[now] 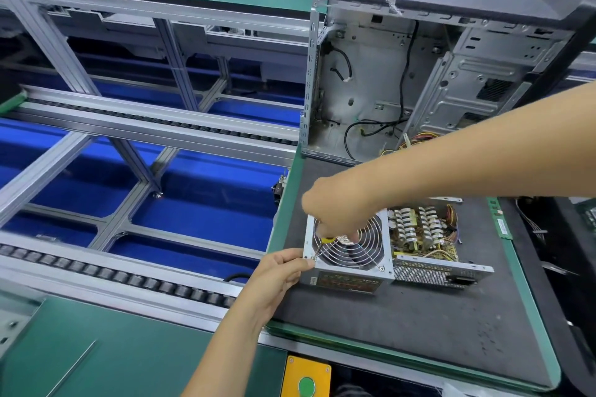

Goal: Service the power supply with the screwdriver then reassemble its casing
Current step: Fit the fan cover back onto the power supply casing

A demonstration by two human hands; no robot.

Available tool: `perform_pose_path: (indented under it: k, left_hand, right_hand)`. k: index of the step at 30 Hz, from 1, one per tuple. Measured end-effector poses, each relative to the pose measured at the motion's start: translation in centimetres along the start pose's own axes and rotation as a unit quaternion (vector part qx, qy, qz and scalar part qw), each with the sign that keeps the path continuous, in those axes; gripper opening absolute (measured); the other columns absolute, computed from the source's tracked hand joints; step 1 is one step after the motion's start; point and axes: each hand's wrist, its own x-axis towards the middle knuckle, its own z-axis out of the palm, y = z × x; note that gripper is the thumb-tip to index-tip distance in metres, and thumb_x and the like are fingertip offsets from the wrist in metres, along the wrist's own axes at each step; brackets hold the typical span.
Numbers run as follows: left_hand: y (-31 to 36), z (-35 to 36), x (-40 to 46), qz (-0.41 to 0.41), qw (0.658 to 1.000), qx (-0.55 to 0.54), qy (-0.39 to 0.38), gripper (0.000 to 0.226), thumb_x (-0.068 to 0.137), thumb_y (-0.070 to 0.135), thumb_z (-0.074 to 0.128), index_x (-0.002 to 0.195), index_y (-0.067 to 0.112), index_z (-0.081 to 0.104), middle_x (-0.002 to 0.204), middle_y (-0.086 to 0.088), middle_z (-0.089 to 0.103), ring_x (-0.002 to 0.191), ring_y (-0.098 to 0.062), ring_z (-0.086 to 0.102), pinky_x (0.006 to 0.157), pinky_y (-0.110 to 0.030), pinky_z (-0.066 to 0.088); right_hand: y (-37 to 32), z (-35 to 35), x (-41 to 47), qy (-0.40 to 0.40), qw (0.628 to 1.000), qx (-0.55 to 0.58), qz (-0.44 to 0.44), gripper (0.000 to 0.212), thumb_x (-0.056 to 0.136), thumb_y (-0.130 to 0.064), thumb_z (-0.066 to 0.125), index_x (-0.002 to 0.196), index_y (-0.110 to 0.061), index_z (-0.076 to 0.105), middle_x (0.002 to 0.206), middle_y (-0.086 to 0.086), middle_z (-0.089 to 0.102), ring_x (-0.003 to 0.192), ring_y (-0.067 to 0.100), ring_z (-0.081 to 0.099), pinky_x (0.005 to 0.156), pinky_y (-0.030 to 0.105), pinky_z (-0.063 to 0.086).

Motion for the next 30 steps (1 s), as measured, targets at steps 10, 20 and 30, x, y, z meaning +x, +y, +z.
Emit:
perform_pose_path:
  k: [10, 20, 30]
  left_hand:
    - [-0.3, -0.3, 0.5, 0.008, 0.999, -0.018, -0.041, 0.013, 0.085, 0.006, 0.069, 0.098, 0.009, 0.071, 0.079, 0.003, 0.063, 0.071, -0.007, 0.050, 0.071, -0.017, 0.043]
    - [0.4, -1.1, 0.2, -0.003, 0.998, -0.028, -0.062, 0.046, 0.085, 0.031, 0.071, 0.114, -0.004, 0.063, 0.106, -0.017, 0.041, 0.099, -0.030, 0.034, 0.108, -0.041, 0.035]
    - [0.2, -1.8, 0.9, -0.013, 0.994, -0.023, -0.102, 0.036, 0.082, 0.032, 0.073, 0.106, 0.006, 0.074, 0.114, -0.019, 0.068, 0.100, -0.030, 0.061, 0.103, -0.037, 0.045]
  right_hand:
    - [1.6, 0.6, -1.9, 0.143, 0.876, -0.383, -0.254, 0.025, 0.090, -0.004, 0.045, 0.114, -0.010, 0.044, 0.093, 0.006, 0.034, 0.065, 0.021, 0.048, 0.042, 0.028, 0.016]
    - [0.3, 0.6, -0.2, 0.058, 0.997, -0.049, -0.023, 0.036, 0.098, -0.017, 0.041, 0.063, -0.012, 0.036, 0.057, 0.001, 0.039, 0.046, 0.014, 0.037, 0.036, 0.021, 0.030]
    - [1.6, 0.3, -1.3, 0.128, 0.862, -0.437, -0.224, 0.011, 0.090, -0.004, 0.045, 0.100, -0.008, 0.044, 0.085, 0.006, 0.032, 0.058, 0.019, 0.042, 0.043, 0.029, 0.020]
